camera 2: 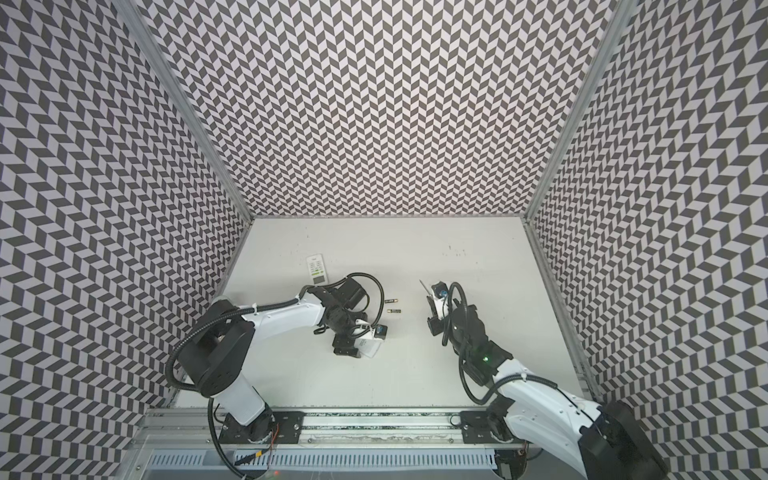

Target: Unload the batteries from the remote control

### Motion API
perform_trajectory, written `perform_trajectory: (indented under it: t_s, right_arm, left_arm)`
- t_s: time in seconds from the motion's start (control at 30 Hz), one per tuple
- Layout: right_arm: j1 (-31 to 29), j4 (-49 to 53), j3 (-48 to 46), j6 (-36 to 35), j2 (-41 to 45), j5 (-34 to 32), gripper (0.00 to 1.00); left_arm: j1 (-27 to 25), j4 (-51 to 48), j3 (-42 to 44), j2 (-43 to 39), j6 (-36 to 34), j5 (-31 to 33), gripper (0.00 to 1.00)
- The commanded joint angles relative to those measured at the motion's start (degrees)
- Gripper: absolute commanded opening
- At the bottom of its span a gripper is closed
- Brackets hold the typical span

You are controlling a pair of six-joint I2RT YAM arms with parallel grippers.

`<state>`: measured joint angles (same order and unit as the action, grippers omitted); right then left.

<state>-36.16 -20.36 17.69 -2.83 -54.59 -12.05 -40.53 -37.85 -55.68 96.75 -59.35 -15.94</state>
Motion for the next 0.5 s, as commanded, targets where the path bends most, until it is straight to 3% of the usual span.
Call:
perform_trajectory:
  t_s: [0.0,0.13,0.33,0.47]
  right_arm:
    - [0.3,-4.0,1.8,3.4,-2.2,0.3,0.04]
    - [0.4,-3.5,4.2,5.3,-6.0,-0.7,0.04]
    - [0.8,-12.6,1.8,13.8,-11.8,-1.1,0.06]
    - [1.3,-11.7,5.0,15.3,-17.7,-0.8,0.06]
  left_arm:
    - [-0.4,0.3,0.5,-0.6,-1.4,0.8,0.82]
    - [-0.4,1.6,1.5,-0.4,-1.0,0.9,0.80]
    - [-0.1,3.1,4.7,-1.8,-0.1,2.6,0.68]
    - [1.0,3.3,6.5,-3.3,1.7,4.1,0.58]
